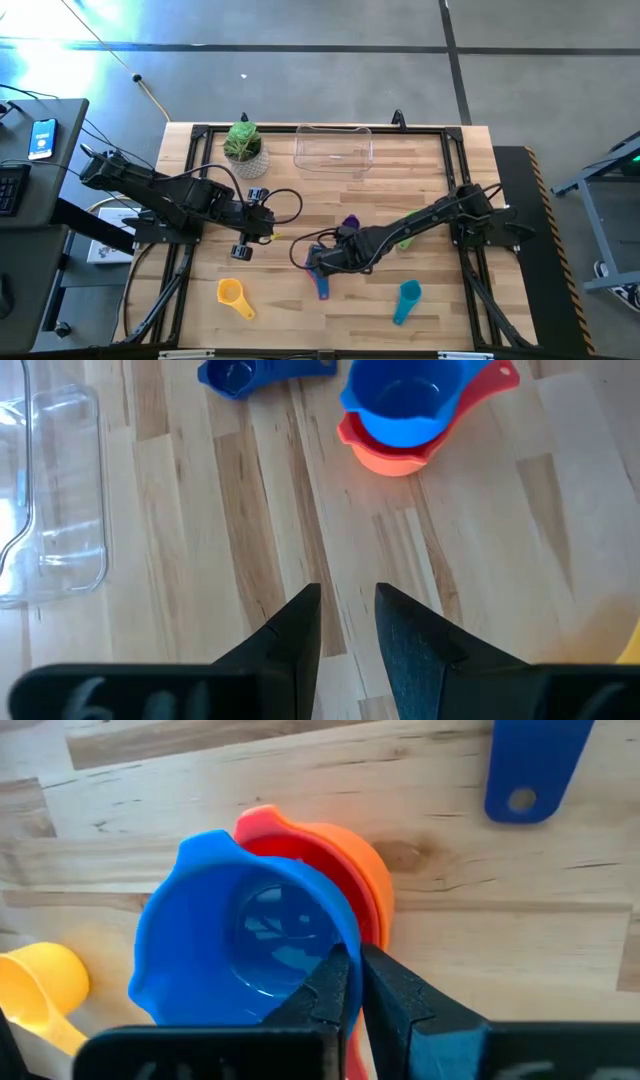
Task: Nest measuring cups in basket
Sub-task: Stack the top light blue measuring cup into the red measuring cup, then stack the yellow measuring cup into the light blue measuring cup
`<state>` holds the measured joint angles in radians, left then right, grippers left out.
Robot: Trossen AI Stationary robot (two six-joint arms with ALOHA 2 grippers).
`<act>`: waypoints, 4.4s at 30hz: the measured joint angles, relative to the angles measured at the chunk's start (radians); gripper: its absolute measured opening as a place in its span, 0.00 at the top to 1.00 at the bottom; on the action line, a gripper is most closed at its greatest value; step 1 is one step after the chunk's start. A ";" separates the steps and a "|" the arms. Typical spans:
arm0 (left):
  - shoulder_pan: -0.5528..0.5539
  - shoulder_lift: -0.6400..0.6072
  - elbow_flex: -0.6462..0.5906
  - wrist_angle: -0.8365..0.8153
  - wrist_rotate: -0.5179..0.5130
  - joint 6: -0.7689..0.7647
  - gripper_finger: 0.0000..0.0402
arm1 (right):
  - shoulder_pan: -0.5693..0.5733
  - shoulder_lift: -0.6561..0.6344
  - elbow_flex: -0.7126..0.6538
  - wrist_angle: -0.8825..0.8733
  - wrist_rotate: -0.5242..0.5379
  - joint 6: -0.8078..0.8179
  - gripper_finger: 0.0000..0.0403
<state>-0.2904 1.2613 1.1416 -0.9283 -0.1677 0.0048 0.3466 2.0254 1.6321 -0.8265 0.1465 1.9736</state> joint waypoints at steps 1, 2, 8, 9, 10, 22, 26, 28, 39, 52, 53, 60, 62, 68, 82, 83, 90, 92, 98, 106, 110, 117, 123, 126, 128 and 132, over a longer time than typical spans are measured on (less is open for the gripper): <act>0.000 0.000 0.000 0.000 0.000 0.000 0.78 | 0.000 0.000 0.000 0.000 0.000 0.000 0.95; 0.000 0.000 0.000 0.000 0.000 0.000 0.78 | 0.000 0.000 0.000 0.000 0.001 0.000 0.94; 0.000 0.000 0.000 0.000 0.000 0.000 0.78 | 0.000 0.000 0.000 0.000 0.003 -0.001 0.87; 0.000 0.000 0.000 0.000 0.000 0.000 0.78 | 0.000 0.000 0.000 0.000 0.003 -0.003 0.87; 0.000 0.000 0.000 0.000 0.000 0.000 0.78 | 0.000 0.000 0.000 -0.003 0.003 -0.003 0.86; 0.000 0.000 0.000 -0.044 0.000 -0.011 0.78 | 0.002 0.000 0.000 0.071 0.054 -0.072 0.85; 0.000 -0.013 0.000 -0.074 0.001 -0.020 0.78 | 0.009 0.000 0.000 0.174 0.105 -0.156 0.85; 0.000 -0.033 0.002 -0.081 0.005 -0.036 0.78 | 0.009 -0.001 0.000 0.211 0.137 -0.207 0.85; -0.022 -0.201 0.002 -0.226 0.012 -0.302 0.78 | -0.029 -0.002 0.000 0.307 0.136 -0.471 0.85; -0.262 -0.296 0.002 -0.332 -0.011 -0.433 0.78 | -0.104 -0.053 0.078 0.285 0.047 -0.749 0.85; -0.288 -0.296 0.002 -0.332 -0.021 -0.443 0.78 | -0.110 -0.058 0.092 0.275 0.051 -0.768 0.85; -0.431 -0.264 0.000 -0.333 -0.054 -0.466 0.78 | -0.144 -0.071 0.238 0.099 0.065 -0.883 0.85; -0.464 -0.246 -0.009 -0.326 -0.053 -0.477 0.78 | -0.150 -0.071 0.287 0.036 0.094 -0.914 0.85; -0.554 -0.223 -0.129 -0.224 -0.052 -0.535 0.78 | -0.164 -0.070 0.485 -0.214 0.178 -1.033 0.85; -0.566 -0.219 -0.377 0.071 -0.036 -0.626 0.78 | -0.178 -0.095 0.711 -0.359 0.296 -1.144 0.85; -0.566 -0.218 -0.388 0.081 -0.030 -0.631 0.78 | -0.178 -0.096 0.711 -0.368 0.297 -1.144 0.85; -0.567 -0.177 -0.454 0.201 -0.021 -0.632 0.78 | -0.179 -0.097 0.710 -0.378 0.298 -1.144 0.85; -0.567 -0.148 -0.459 0.198 -0.018 -0.640 0.78 | -0.179 -0.097 0.710 -0.382 0.298 -1.144 0.85; -0.567 -0.059 -0.459 0.238 -0.018 -0.623 0.78 | -0.179 -0.097 0.710 -0.399 0.297 -1.142 0.85; -0.567 0.021 -0.459 0.278 -0.018 -0.629 0.78 | -0.179 -0.097 0.708 -0.414 0.291 -1.143 0.85; -0.567 0.046 -0.459 0.299 -0.018 -0.629 0.78 | -0.179 -0.097 0.709 -0.419 0.291 -1.144 0.85; -0.566 0.111 -0.459 0.305 -0.013 -0.639 0.78 | -0.179 -0.097 0.709 -0.427 0.287 -1.144 0.85; -0.551 0.147 -0.458 0.332 0.012 -0.641 0.78 | -0.179 -0.097 0.708 -0.428 0.286 -1.144 0.85; -0.538 0.149 -0.458 0.336 0.021 -0.631 0.81 | -0.179 -0.097 0.709 -0.431 0.286 -1.145 0.85; -0.526 0.149 -0.458 0.348 0.028 -0.613 0.85 | -0.179 -0.097 0.709 -0.431 0.286 -1.145 0.85; -0.506 0.149 -0.458 0.360 0.029 -0.573 0.97 | -0.179 -0.097 0.709 -0.434 0.284 -1.145 0.85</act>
<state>-0.7961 1.4101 0.6834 -0.5681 -0.1388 -0.5685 0.1680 1.9289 2.3407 -1.2607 0.4308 0.8288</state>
